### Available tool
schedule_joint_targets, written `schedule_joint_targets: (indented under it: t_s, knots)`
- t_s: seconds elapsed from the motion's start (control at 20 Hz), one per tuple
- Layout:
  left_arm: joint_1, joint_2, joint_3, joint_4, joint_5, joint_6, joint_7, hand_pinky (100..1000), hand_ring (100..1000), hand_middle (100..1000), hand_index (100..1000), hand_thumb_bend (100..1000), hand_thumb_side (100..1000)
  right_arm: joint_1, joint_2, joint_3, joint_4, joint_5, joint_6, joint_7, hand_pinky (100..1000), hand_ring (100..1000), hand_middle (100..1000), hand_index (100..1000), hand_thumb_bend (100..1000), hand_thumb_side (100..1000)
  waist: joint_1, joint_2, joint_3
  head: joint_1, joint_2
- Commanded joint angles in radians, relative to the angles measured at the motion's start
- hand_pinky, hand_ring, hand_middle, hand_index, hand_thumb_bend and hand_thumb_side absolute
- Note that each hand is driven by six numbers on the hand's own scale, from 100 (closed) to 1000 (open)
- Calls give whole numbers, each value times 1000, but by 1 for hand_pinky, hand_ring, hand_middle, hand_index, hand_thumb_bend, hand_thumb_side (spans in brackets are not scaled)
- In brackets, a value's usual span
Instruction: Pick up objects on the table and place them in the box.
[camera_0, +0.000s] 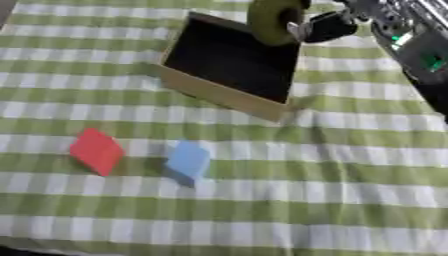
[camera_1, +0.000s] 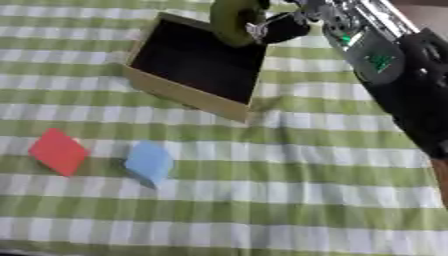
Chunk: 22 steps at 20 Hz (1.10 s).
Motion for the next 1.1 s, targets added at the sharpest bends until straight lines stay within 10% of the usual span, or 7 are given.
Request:
schedule_joint_targets:
  t_s: [0.05,0.6,1.1]
  knots:
    - [-15,9,2,-15,2,-2,-3,822,765,783,916,241,655,-19,-9,-8,27,29,-24,-9,812,712,368,664,100,262,-8,-3,2,-3,-14]
    - [-13,7,2,-15,3,1,-4,823,765,784,917,239,656,-20,-11,-18,27,79,-64,43,891,899,691,913,100,304,-5,-3,1,0,-7]
    - [-13,7,1,-15,4,4,-5,824,765,784,916,240,654,-26,-28,-44,-62,92,-26,120,949,947,753,932,100,270,-3,-11,-6,6,1]
